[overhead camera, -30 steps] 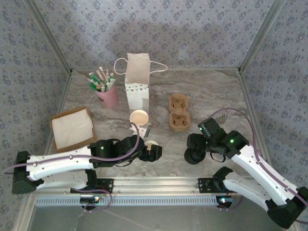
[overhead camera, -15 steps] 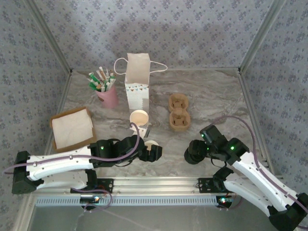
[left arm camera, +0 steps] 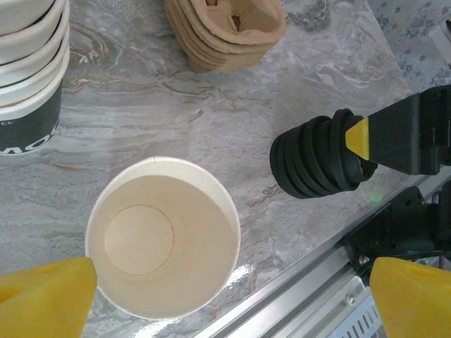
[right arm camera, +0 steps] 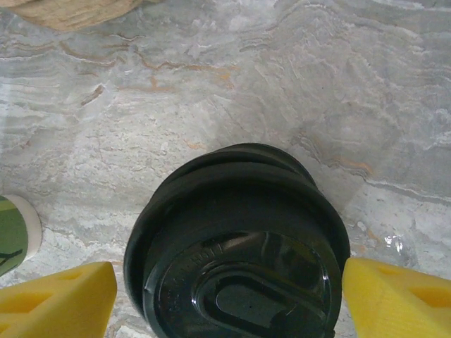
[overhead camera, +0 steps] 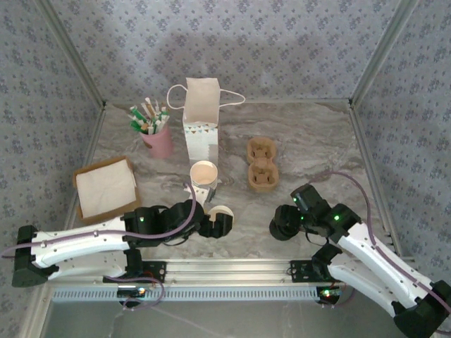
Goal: Pack the takeout coffee
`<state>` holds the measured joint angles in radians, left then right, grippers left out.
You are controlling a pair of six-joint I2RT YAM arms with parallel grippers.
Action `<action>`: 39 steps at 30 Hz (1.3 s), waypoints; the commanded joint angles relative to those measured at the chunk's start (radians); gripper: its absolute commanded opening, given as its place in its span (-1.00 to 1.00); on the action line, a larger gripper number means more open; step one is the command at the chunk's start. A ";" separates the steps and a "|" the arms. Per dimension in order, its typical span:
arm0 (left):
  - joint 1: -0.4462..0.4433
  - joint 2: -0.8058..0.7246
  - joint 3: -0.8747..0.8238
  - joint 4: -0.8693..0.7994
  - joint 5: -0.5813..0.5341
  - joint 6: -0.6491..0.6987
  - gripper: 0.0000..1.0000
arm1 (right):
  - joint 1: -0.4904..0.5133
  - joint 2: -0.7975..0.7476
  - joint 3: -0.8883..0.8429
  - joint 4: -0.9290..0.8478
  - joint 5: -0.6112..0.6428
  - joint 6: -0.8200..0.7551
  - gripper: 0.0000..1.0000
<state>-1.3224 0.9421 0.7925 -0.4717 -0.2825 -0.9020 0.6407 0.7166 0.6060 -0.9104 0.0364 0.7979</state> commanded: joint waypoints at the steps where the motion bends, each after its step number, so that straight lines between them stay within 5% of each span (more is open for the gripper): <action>1: -0.008 -0.016 0.005 0.005 -0.026 0.002 0.99 | -0.004 0.009 -0.013 -0.001 0.000 0.031 0.72; 39: -0.006 -0.038 -0.019 0.018 -0.028 -0.008 0.99 | 0.020 0.013 -0.052 0.052 -0.027 0.100 0.53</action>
<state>-1.3224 0.9226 0.7765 -0.4686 -0.2855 -0.9028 0.6533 0.7338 0.5671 -0.8616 0.0170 0.8764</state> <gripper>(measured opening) 0.994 0.771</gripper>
